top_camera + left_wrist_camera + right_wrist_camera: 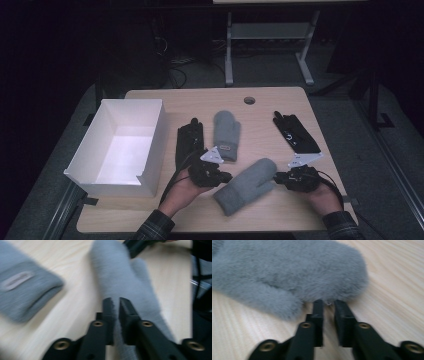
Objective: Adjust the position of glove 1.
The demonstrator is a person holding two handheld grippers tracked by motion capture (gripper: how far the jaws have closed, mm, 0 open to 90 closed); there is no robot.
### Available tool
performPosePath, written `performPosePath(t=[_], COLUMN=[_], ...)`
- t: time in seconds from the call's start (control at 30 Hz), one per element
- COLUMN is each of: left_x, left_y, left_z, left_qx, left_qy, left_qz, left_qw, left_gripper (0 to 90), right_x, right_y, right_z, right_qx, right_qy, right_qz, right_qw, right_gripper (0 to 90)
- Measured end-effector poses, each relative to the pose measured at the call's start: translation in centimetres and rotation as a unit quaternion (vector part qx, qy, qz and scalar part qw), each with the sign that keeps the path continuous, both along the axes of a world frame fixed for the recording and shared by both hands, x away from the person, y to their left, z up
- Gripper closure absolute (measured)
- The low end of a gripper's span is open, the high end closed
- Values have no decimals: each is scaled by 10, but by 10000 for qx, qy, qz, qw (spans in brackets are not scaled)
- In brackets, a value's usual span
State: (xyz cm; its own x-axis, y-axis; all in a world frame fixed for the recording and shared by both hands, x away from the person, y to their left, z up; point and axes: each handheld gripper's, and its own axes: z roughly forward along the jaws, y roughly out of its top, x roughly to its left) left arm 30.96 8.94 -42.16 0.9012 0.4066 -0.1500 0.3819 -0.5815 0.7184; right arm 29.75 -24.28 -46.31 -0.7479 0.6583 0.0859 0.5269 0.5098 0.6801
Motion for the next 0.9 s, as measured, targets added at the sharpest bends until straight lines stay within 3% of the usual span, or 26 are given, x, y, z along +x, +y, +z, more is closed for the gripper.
performPosePath(t=[0.07, 0.13, 0.3, 0.43, 0.63, 0.9], left_x=[5, 10, 28, 43, 64, 89], left_y=[7, 10, 14, 10, -2, -23], left_z=[-2, -3, -3, 2, 8, 3], left_qx=[0, -3, -10, 29, 49, 138], left_qy=[-30, -49, -143, -163, -288, -250], left_qz=[116, 238, 333, 392, 458, 510], left_qw=[9999, 9997, 9993, 9991, 9985, 9983], left_gripper=[723, 698, 761, 893, 897, 897], right_x=[1, 2, 4, 6, 6, 5], right_y=[-2, -3, -6, -8, -6, -5], right_z=[-2, -4, -10, -12, -14, -17], right_qx=[37, 30, 4, 7, 23, 72], right_qy=[-44, -94, -196, -240, -279, -356], right_qz=[-116, -207, -314, -400, -418, -339], right_qw=[9999, 9997, 9993, 9989, 9987, 9988], right_gripper=[573, 510, 360, 326, 286, 193])
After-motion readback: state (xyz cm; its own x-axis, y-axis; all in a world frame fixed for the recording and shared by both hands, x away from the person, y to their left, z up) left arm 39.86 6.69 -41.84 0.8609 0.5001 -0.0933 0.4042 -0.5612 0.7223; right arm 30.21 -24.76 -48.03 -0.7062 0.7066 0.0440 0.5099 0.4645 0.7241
